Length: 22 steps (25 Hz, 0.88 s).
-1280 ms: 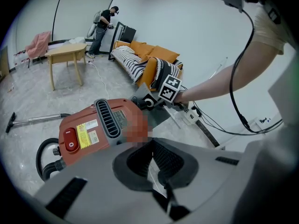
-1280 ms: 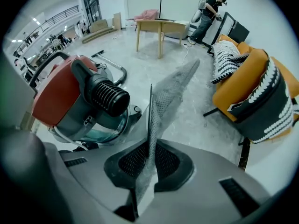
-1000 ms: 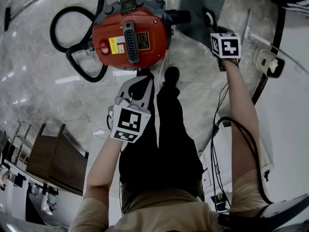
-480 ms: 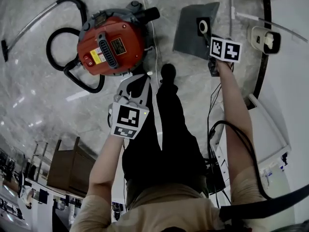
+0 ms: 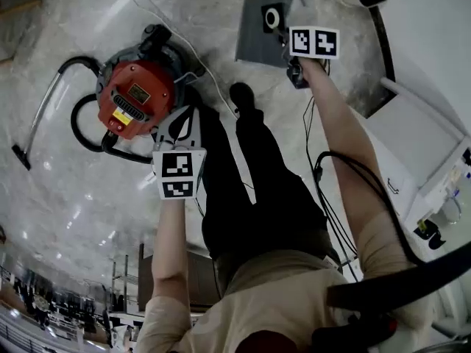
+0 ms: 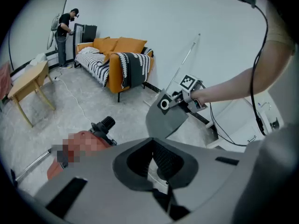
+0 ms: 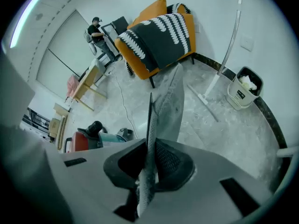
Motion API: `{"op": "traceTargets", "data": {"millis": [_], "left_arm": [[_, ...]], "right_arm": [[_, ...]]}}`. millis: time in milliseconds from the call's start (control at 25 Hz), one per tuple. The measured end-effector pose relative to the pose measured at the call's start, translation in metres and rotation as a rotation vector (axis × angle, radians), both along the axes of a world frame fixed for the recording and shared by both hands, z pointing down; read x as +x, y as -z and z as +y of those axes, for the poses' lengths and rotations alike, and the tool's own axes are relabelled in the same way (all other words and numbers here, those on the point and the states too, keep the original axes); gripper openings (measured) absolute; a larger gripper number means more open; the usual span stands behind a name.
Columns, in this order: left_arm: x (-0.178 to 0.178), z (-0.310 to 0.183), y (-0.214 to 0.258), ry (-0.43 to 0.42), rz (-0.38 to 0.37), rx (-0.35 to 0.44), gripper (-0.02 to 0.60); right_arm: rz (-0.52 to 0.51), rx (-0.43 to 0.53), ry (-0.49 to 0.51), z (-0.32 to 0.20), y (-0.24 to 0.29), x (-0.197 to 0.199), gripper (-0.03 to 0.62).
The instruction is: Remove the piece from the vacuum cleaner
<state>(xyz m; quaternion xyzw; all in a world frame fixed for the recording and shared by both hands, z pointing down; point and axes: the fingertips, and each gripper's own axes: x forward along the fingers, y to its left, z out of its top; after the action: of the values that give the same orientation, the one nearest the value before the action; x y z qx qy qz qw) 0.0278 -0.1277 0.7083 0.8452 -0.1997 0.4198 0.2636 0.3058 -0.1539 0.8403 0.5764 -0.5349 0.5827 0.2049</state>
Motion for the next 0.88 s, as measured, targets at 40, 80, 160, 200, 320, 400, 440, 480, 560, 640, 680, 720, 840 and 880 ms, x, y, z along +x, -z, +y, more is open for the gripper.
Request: {"op": "traceTargets", "data": {"millis": [40,80,160,200,320,400,440,480,560,640,680,720,840,880], "left_arm": [[0.004,-0.002,0.006,-0.002,-0.004,0.013,0.003],[0.008,-0.004,0.014,-0.007,-0.005,0.024,0.003],[0.018,-0.004,0.031,-0.031,0.007,0.036,0.003],[0.024,-0.002,0.040,-0.049,0.019,0.032,0.003],[0.036,0.011,0.064,-0.103,0.050,-0.003,0.003],[0.039,0.019,0.076,-0.133,0.047,-0.004,0.003],[0.039,0.023,0.081,-0.142,0.042,0.002,0.003],[0.038,0.027,0.087,-0.148,0.036,0.005,0.003],[0.037,0.036,0.097,-0.152,0.023,0.003,0.003],[0.036,0.044,0.107,-0.155,0.011,0.001,0.003],[0.036,0.045,0.114,-0.155,0.007,0.006,0.003],[0.037,0.045,0.122,-0.153,0.005,0.016,0.003],[0.038,0.041,0.150,-0.131,0.010,0.048,0.003],[0.037,0.041,0.160,-0.118,0.015,0.054,0.003]], "right_arm": [[-0.014,0.007,-0.017,0.003,0.006,0.001,0.031],[-0.029,0.013,-0.039,0.007,0.014,0.004,0.031],[-0.055,0.026,-0.089,0.018,0.030,0.009,0.031],[-0.066,0.032,-0.107,0.023,0.037,0.011,0.031],[-0.095,0.046,-0.130,0.035,0.055,0.013,0.031],[-0.114,0.049,-0.144,0.044,0.066,0.013,0.031],[-0.124,0.051,-0.155,0.048,0.071,0.012,0.031],[-0.137,0.054,-0.166,0.053,0.077,0.010,0.031],[-0.169,0.061,-0.194,0.064,0.090,0.006,0.031],[-0.207,0.070,-0.241,0.075,0.103,0.005,0.031],[-0.227,0.075,-0.266,0.080,0.110,0.005,0.031],[-0.245,0.081,-0.283,0.084,0.118,0.004,0.031],[-0.274,0.084,-0.268,0.096,0.144,-0.005,0.031],[-0.280,0.082,-0.251,0.101,0.152,-0.009,0.031]]}}
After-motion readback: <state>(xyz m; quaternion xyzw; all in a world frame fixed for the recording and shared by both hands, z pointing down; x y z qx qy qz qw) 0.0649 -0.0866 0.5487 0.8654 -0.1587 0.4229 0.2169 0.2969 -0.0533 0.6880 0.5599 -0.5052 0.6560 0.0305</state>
